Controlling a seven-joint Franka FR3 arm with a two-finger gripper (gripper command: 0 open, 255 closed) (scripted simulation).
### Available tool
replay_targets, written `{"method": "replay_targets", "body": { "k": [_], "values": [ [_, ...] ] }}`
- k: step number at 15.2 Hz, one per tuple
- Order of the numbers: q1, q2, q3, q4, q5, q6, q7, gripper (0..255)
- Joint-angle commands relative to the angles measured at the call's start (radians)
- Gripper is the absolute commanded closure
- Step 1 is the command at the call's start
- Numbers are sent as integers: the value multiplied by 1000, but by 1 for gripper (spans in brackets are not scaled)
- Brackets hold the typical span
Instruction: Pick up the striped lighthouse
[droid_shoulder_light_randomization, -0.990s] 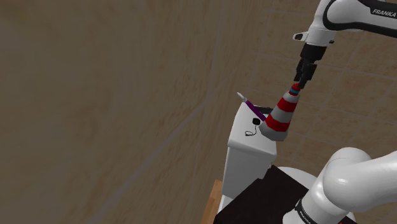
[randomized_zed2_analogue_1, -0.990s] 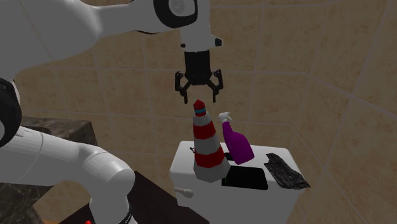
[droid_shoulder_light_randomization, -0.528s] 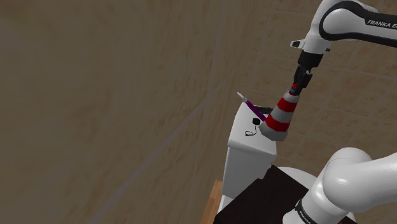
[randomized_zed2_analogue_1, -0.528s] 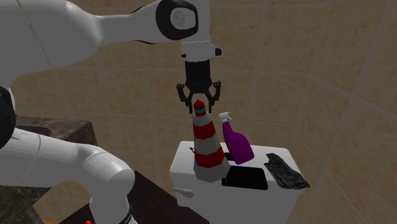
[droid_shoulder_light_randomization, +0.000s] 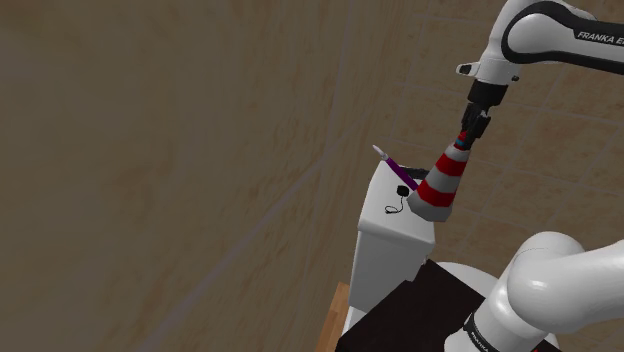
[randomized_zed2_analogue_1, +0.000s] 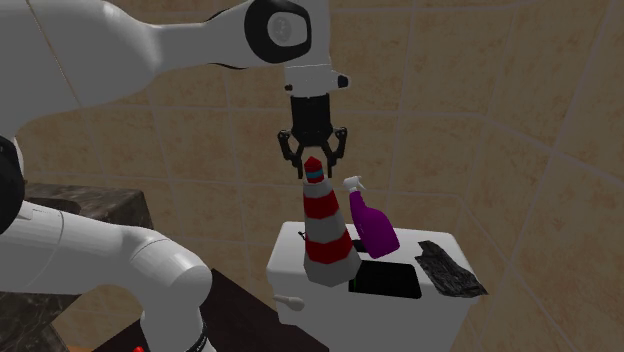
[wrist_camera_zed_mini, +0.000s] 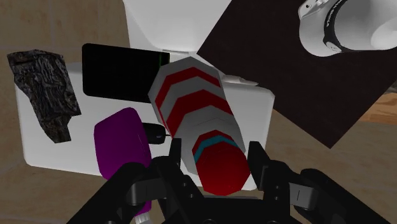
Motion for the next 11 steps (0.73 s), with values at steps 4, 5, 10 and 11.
{"method": "replay_targets", "body": {
  "k": [4,5,10,11],
  "values": [
    [3,16,4,48,5,-34,-6,255],
    [4,22,6,66,7,-45,-8,255],
    [10,53,13,156,17,-104,-18,255],
    [11,60,14,174,19,-115,-20,255]
  ]
}}
